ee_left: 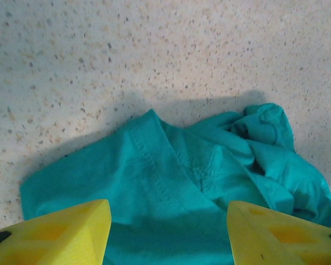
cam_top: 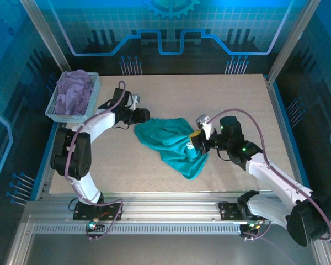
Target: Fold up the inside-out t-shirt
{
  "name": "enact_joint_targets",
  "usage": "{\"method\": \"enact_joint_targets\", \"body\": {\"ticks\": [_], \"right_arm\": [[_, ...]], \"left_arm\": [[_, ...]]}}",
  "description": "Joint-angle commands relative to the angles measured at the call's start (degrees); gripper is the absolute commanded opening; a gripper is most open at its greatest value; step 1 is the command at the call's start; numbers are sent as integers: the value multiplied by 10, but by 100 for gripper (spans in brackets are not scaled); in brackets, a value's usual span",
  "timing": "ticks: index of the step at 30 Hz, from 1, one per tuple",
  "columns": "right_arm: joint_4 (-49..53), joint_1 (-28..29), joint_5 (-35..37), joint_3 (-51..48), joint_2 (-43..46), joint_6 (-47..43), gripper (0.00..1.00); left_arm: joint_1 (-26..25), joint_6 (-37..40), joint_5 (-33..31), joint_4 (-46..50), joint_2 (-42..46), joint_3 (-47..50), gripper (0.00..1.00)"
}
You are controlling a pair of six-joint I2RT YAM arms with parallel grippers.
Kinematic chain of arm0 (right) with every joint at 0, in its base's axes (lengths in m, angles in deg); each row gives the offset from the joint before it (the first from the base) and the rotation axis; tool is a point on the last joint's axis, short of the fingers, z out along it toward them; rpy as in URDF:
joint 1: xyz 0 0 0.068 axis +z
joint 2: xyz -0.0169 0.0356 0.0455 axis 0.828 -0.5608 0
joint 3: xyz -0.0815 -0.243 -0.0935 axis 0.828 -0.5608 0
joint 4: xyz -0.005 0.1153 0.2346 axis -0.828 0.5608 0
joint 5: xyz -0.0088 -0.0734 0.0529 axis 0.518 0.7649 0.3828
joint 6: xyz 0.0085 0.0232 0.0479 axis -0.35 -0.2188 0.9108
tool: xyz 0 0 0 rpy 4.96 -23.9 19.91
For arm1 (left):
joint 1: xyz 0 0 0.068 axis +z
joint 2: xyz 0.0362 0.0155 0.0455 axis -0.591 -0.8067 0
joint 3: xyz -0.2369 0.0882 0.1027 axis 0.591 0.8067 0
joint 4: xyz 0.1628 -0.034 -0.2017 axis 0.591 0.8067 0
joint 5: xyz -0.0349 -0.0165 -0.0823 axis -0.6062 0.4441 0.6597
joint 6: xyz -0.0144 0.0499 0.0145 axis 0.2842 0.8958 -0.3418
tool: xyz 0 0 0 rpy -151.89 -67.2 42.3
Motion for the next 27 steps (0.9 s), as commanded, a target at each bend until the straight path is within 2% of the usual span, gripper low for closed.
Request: {"method": "enact_joint_targets", "body": {"ticks": [1,3,6,11,15,19,23,25,27], "right_arm": [[55,47,8,3,-14,25,0],[87,99,39,0,-32,22,0],[128,136,47,1,-70,12,10],[111,115,24,6,-68,6,35],[35,83,11,12,-65,50,46],[13,81,75,54,-137,93,50],[-34,82,80,87,-218,129,53],[-54,81,84,102,-253,142,52],[-64,80,103,127,-289,156,47]], "left_arm": [[-7,-9,19,-4,15,24,59],[-14,-19,2,-19,39,55,60],[-20,-34,-23,-43,74,103,61],[-27,-56,-35,-85,127,162,63],[-67,-57,-47,-107,165,182,69],[-103,-46,-52,-99,176,190,72],[-118,-49,-30,-89,172,200,73],[-123,-54,-16,-90,164,206,72],[-124,-65,-4,-96,144,207,67]]}}
